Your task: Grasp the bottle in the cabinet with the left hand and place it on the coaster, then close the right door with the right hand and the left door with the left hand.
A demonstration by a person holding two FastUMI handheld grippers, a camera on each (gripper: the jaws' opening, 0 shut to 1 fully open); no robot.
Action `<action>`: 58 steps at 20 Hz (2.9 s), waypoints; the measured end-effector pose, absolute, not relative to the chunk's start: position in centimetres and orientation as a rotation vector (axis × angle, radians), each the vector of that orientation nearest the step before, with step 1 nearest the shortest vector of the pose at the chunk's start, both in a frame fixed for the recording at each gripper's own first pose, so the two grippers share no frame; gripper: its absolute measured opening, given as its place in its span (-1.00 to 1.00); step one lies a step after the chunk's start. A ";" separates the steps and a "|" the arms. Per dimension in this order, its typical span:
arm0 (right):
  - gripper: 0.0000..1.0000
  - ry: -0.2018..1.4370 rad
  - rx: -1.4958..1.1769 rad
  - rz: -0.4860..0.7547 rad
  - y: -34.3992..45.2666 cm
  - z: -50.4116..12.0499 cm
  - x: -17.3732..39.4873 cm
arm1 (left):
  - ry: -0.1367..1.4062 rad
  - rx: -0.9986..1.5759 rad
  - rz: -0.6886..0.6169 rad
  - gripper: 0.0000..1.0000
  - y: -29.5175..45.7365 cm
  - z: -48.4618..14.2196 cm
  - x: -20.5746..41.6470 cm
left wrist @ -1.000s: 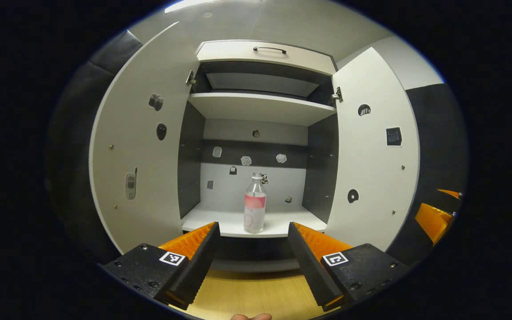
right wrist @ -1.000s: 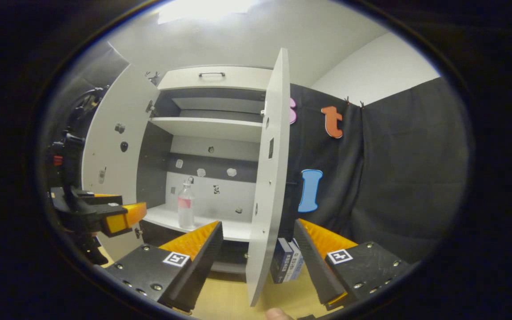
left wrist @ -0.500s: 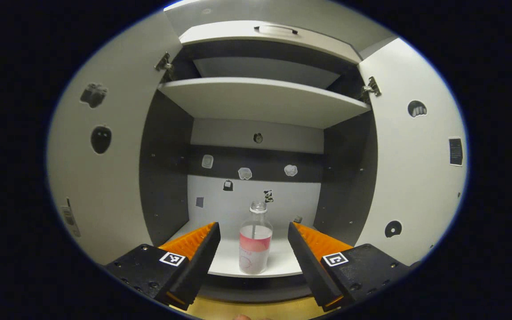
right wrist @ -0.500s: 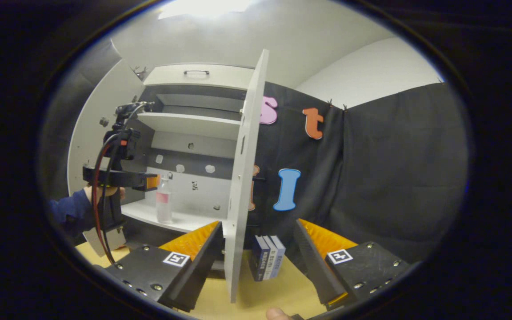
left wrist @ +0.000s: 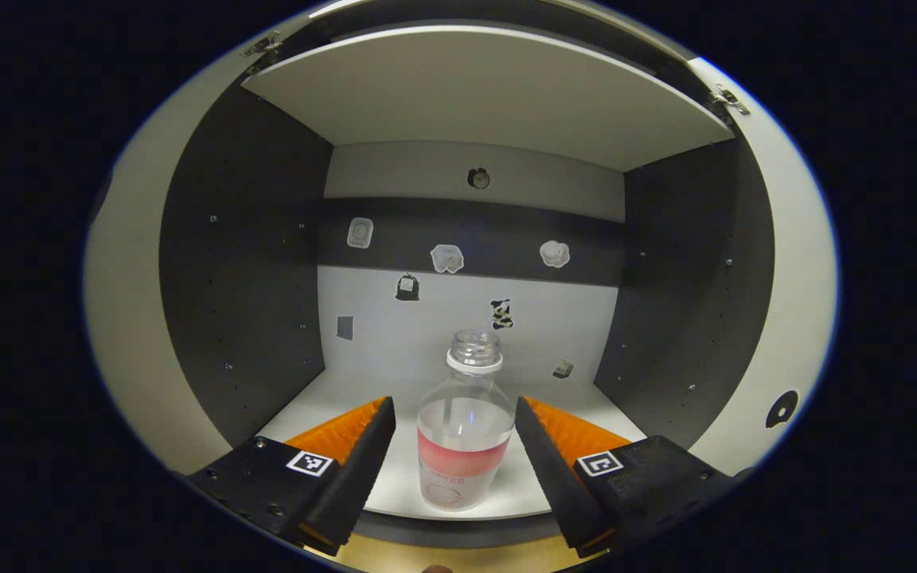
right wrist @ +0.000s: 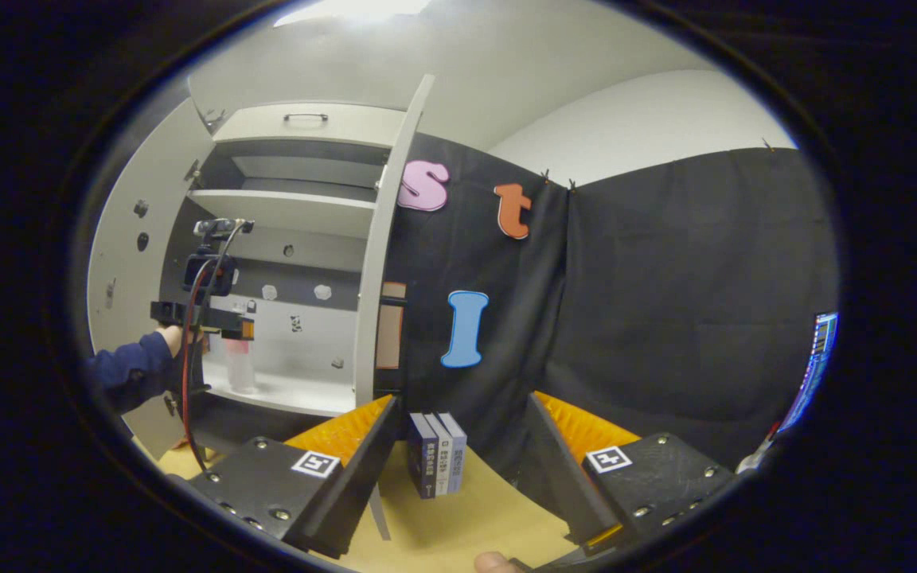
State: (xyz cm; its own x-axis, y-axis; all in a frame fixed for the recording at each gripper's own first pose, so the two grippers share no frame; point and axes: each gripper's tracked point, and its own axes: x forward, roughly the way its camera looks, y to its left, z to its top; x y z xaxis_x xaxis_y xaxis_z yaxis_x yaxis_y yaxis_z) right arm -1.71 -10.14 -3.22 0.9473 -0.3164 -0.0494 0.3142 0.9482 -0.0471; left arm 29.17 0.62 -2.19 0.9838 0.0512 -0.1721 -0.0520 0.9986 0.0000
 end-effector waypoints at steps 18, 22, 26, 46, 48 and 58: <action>0.87 0.048 -0.013 -0.171 -8.2 -3.2 -0.9 | 0.143 -0.134 -0.334 0.55 -2.1 -4.5 12.9; 0.94 0.052 -0.017 -0.138 -8.2 -3.4 -0.7 | 0.233 -0.176 -0.329 0.56 -1.6 -9.4 8.1; 0.94 0.029 -0.008 -0.112 -8.2 -2.8 -0.2 | 0.335 -0.185 -0.281 0.56 -0.5 -15.1 4.2; 0.94 0.107 -0.001 -0.123 -10.2 -5.6 -3.1 | 0.564 -0.178 -0.077 0.60 -0.9 -34.8 -3.5; 0.94 0.112 0.008 -0.115 -9.8 -5.8 -2.9 | 0.504 -0.149 -0.097 0.63 -1.1 -34.2 -3.3; 0.94 0.117 0.029 -0.045 -6.8 -6.5 -0.9 | 0.563 -0.083 -0.192 0.67 -2.9 -35.1 -5.9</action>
